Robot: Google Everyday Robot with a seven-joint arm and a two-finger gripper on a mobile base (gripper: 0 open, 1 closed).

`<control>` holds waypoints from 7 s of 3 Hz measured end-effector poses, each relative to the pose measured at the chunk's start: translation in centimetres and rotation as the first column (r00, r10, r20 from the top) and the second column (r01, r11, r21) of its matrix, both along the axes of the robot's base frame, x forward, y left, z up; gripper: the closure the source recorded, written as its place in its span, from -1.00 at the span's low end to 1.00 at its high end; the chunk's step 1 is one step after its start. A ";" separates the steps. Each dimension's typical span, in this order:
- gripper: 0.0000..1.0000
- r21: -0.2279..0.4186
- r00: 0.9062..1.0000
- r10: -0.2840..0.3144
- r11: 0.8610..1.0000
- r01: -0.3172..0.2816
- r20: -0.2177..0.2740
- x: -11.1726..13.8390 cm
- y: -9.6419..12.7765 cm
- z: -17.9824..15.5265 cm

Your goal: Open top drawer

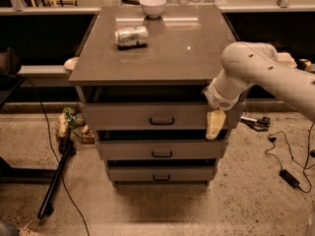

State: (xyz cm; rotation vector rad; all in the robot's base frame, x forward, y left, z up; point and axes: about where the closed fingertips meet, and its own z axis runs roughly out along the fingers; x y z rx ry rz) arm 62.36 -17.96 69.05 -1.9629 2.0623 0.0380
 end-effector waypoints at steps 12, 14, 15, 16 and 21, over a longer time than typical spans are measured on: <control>-0.24 -0.136 0.998 0.068 0.988 -0.068 -0.005 -0.6 -2.5 -2.8; -1.00 -0.130 0.990 0.127 0.982 -0.134 -0.060 -3.1 -1.7 -3.9; -1.00 -0.127 0.982 0.151 0.978 -0.165 -0.114 -5.0 -0.9 -4.3; -0.98 -0.129 0.964 0.171 0.971 -0.200 -0.202 -6.8 -0.4 -4.7; 0.79 -0.162 0.936 0.151 0.964 -0.211 -0.319 -10.5 -1.8 -3.7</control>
Offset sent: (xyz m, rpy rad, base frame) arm 0.0188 -0.0132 -0.0624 -0.1570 0.0415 0.0809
